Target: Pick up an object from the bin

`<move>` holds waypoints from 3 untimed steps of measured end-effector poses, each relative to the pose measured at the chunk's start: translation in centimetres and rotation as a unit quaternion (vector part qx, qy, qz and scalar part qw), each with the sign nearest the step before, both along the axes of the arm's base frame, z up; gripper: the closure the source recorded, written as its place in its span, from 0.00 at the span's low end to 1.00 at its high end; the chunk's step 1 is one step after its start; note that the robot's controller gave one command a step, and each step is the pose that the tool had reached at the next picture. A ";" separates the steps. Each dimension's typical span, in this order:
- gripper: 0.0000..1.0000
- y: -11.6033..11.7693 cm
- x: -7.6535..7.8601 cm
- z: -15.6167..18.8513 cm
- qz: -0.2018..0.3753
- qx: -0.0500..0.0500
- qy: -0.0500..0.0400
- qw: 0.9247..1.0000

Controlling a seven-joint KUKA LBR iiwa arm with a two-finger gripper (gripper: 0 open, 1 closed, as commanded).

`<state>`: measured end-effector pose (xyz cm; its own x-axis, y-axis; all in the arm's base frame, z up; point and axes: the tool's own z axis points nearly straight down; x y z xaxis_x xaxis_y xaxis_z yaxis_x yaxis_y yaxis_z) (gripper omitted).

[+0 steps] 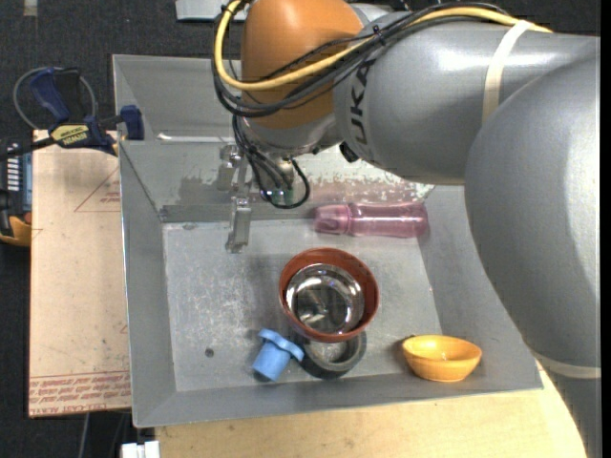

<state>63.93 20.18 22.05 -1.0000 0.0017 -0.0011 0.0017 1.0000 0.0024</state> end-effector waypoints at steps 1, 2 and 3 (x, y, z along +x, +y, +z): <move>0.00 0.0 0.0 0.0 0.000 0.000 0.000 1.000; 0.00 3.1 1.3 4.0 -0.002 0.002 -0.002 1.000; 0.00 -6.1 0.1 -4.9 0.006 -0.003 0.005 1.000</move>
Offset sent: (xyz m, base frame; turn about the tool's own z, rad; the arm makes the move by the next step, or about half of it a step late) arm 0.0124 0.0297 0.0395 0.0079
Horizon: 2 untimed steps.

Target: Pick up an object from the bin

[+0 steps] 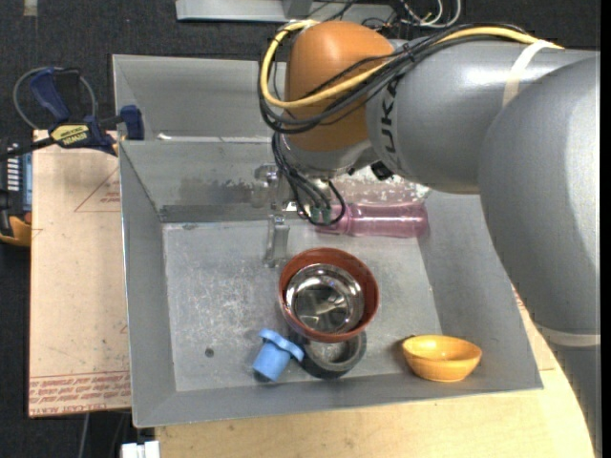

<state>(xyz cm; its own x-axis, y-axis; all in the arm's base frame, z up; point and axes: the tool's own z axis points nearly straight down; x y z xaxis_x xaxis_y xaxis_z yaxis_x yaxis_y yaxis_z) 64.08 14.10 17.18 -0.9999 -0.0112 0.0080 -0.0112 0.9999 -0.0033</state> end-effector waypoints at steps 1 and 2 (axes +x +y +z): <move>0.00 2.1 0.4 1.3 -0.001 0.001 -0.002 1.000; 0.00 3.6 0.5 1.8 0.020 0.003 -0.004 1.000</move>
Offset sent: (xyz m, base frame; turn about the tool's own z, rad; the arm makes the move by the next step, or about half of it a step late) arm 0.0057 0.0010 0.0100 -0.0737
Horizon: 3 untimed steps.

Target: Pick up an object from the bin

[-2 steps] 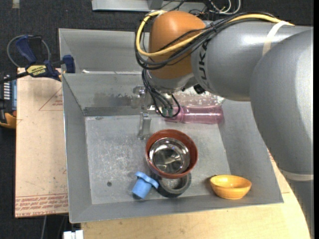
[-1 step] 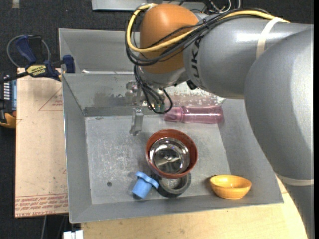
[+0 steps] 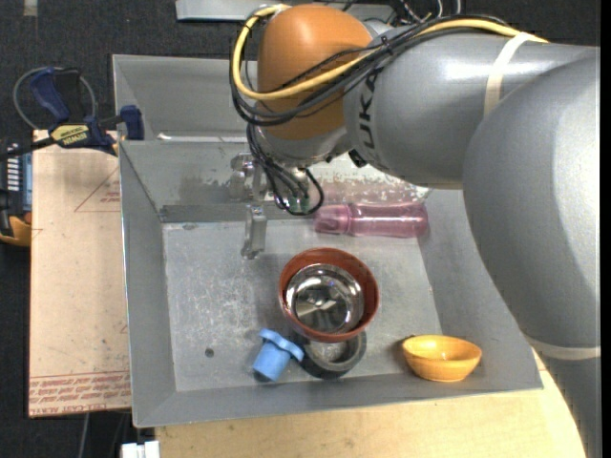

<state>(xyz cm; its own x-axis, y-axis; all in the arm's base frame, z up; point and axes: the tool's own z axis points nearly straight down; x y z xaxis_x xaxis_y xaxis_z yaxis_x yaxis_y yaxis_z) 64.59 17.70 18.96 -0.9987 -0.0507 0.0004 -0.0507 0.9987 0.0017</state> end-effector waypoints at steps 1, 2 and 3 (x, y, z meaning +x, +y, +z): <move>0.00 -5.0 -0.9 -2.5 -0.032 0.002 -0.004 0.999; 0.00 -5.4 -0.2 -3.3 -0.027 0.003 -0.006 1.000; 0.00 -6.7 -5.3 4.2 -0.059 0.005 -0.010 0.998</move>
Offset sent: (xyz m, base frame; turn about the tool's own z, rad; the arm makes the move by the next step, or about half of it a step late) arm 0.0035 -0.0627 -0.0466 0.0467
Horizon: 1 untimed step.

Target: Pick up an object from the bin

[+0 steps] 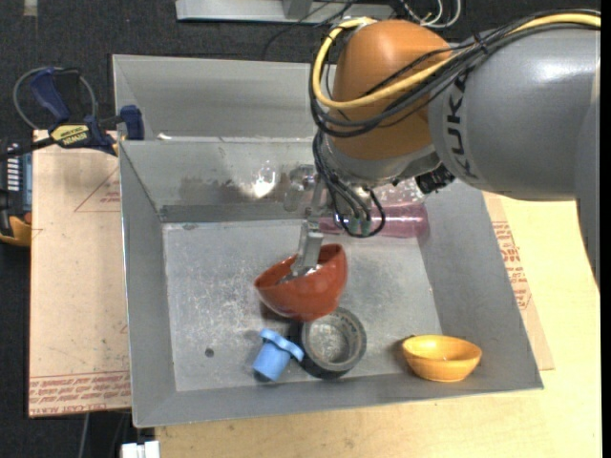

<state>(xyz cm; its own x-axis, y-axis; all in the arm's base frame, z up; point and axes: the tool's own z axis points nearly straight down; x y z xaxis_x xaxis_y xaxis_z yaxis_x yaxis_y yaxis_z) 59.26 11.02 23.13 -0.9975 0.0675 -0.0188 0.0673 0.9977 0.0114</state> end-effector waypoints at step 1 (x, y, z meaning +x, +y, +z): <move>0.00 -7.6 2.9 -9.2 0.031 -0.004 0.012 0.999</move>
Offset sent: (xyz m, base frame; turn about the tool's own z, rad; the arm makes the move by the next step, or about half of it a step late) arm 0.0060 -0.0179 -0.0645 -0.0456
